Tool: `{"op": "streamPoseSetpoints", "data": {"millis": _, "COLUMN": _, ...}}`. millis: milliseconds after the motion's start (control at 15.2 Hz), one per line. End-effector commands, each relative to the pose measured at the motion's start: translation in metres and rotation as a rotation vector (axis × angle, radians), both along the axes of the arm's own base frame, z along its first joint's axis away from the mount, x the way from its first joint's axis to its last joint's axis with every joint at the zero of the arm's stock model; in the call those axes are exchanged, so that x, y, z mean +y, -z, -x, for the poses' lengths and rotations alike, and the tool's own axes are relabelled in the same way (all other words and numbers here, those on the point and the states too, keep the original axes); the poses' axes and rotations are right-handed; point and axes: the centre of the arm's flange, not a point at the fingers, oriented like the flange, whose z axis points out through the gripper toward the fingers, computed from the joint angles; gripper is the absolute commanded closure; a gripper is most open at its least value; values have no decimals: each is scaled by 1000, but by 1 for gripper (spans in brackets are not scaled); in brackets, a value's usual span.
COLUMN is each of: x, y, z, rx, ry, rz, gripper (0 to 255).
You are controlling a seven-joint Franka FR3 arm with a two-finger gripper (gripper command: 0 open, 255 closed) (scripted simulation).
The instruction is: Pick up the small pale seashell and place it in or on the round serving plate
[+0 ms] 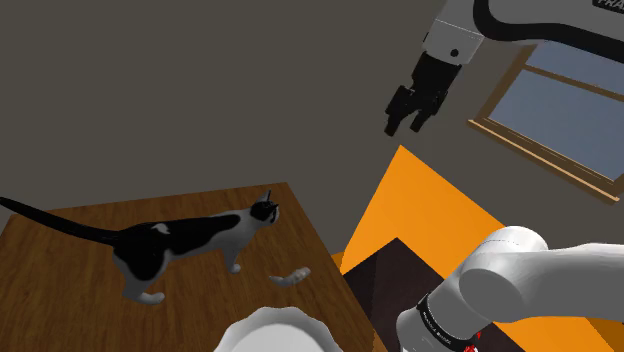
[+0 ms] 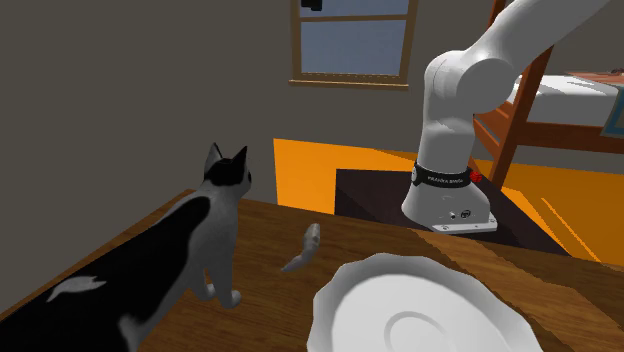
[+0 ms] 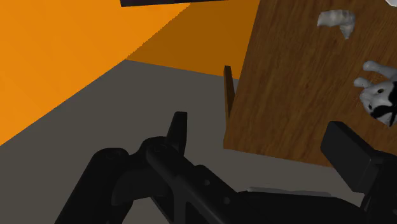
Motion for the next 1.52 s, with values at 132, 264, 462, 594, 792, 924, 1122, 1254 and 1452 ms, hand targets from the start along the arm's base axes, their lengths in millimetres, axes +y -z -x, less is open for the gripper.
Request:
{"op": "streamPoseSetpoints", "data": {"millis": 132, "x": 6, "y": 24, "z": -4, "rx": 11, "ry": -14, "rz": -22, "gripper": 0}}
{"op": "streamPoseSetpoints", "data": {"millis": 264, "x": 12, "y": 49, "z": -7, "rx": 21, "ry": -29, "rz": -44, "gripper": 0}}
{"op": "streamPoseSetpoints", "data": {"millis": 462, "x": 23, "y": 85, "z": -11, "rx": 37, "ry": -50, "rz": -77, "gripper": 0}}
{"op": "streamPoseSetpoints", "data": {"millis": 594, "x": 31, "y": 109, "z": -14, "rx": 48, "ry": -65, "rz": -99, "gripper": 0}}
{"op": "streamPoseSetpoints", "data": {"millis": 792, "x": 44, "y": 145, "z": -17, "rx": 63, "ry": -86, "rz": -132, "gripper": 0}}
{"op": "streamPoseSetpoints", "data": {"millis": 924, "x": 53, "y": 168, "z": -18, "rx": 74, "ry": -101, "rz": -154, "gripper": 0}}
{"op": "streamPoseSetpoints", "data": {"millis": 1122, "x": 68, "y": 203, "z": -20, "rx": 90, "ry": -122, "rz": -187, "gripper": 0}}
{"op": "streamPoseSetpoints", "data": {"millis": 1254, "x": 79, "y": 226, "z": -20, "rx": 100, "ry": -136, "rz": -209, "gripper": 0}}
{"op": "streamPoseSetpoints", "data": {"millis": 1452, "x": 96, "y": 260, "z": -20, "rx": 116, "ry": -158, "rz": -242, "gripper": 0}}
